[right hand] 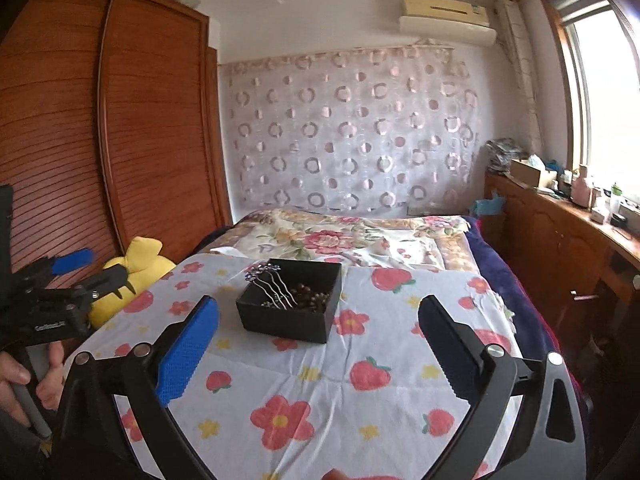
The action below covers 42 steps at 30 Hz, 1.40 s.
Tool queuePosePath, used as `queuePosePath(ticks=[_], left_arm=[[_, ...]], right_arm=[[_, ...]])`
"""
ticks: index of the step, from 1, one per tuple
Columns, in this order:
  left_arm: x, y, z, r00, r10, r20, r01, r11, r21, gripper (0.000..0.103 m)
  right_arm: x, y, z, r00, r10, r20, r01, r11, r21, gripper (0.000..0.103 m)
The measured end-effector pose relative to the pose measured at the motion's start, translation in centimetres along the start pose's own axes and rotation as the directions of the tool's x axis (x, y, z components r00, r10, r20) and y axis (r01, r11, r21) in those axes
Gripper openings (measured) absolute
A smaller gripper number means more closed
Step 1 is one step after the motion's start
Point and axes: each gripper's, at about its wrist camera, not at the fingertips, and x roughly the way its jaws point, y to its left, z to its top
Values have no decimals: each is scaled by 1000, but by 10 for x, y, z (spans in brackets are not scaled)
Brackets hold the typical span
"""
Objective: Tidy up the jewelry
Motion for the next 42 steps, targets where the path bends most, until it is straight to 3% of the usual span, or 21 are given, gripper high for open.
queuePosePath(ticks=[6, 42], left_arm=[[-9, 4, -3, 1000, 25, 0, -25, 1000, -11, 95], [-15, -2, -12, 1000, 21, 19, -20, 1000, -20, 95]], right_arm=[[-1, 0, -8, 1000, -15, 6, 15, 1000, 3, 101], [1, 1, -22, 1000, -26, 2, 26, 1000, 14, 101]])
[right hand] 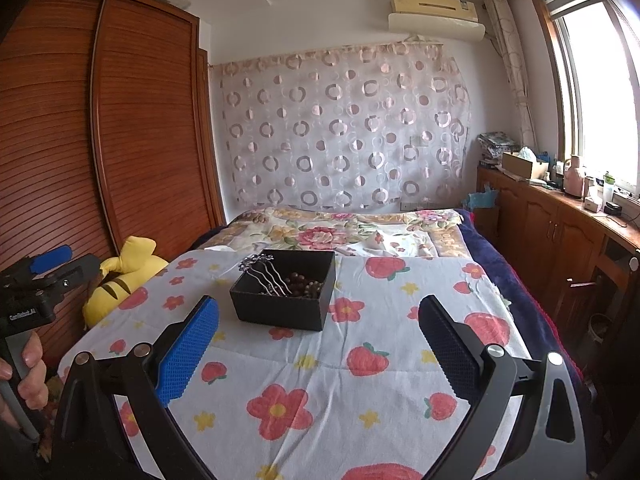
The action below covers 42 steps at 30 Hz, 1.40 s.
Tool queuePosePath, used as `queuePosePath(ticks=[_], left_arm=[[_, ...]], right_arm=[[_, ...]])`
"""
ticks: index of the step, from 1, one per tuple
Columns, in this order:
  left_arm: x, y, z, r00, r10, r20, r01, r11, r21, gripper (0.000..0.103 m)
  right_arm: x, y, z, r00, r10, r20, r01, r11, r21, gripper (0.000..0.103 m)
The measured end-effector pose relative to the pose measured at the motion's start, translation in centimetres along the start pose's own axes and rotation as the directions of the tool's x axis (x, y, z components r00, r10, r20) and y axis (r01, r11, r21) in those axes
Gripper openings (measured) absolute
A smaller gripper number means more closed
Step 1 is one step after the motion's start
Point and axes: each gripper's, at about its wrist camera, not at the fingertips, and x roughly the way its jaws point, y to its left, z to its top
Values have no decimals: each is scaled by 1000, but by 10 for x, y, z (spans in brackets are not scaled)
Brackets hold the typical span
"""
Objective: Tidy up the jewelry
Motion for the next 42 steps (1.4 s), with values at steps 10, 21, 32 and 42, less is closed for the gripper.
queuePosePath(ticks=[10, 21, 32, 42], left_arm=[[-9, -2, 6, 1000, -2, 19, 2, 1000, 4, 95], [-11, -4, 7, 1000, -15, 23, 15, 1000, 11, 95], [-12, -6, 6, 1000, -17, 19, 17, 1000, 12, 95], [-10, -9, 5, 1000, -24, 7, 24, 1000, 7, 95]], right_arm=[[1, 1, -6, 1000, -5, 3, 5, 1000, 1, 101], [0, 2, -8, 1000, -6, 5, 6, 1000, 0, 101], [-2, 4, -7, 1000, -5, 8, 5, 1000, -1, 101], [-4, 5, -4, 1000, -8, 11, 8, 1000, -2, 101]])
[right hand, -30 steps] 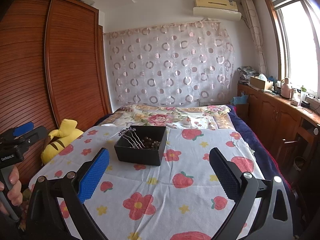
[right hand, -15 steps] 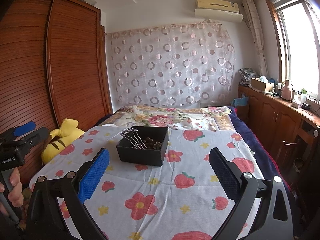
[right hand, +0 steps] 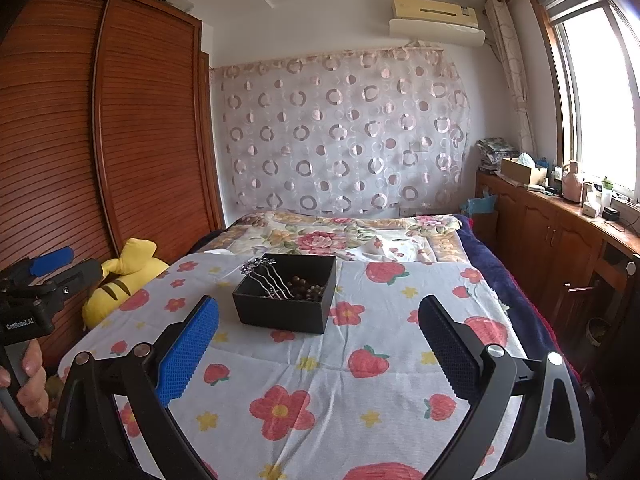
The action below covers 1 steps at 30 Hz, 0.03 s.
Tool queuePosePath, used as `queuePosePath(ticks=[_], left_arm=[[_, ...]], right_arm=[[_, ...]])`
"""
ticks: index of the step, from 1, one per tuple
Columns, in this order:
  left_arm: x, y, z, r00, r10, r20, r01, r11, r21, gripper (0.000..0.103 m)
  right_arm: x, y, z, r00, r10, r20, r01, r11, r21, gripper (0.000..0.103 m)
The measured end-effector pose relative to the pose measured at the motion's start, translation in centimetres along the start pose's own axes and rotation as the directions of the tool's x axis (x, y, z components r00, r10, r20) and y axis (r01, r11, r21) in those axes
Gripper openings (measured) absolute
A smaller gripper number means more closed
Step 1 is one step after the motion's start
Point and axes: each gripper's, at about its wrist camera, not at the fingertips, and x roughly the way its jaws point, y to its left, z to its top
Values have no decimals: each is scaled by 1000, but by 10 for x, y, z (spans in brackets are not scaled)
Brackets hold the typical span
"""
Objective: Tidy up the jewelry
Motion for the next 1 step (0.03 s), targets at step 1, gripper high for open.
queuePosePath(ticks=[1], left_arm=[[0, 0, 0, 1000, 0, 0, 0, 1000, 1, 95]], right_arm=[[0, 0, 0, 1000, 1, -1, -1, 1000, 0, 101]])
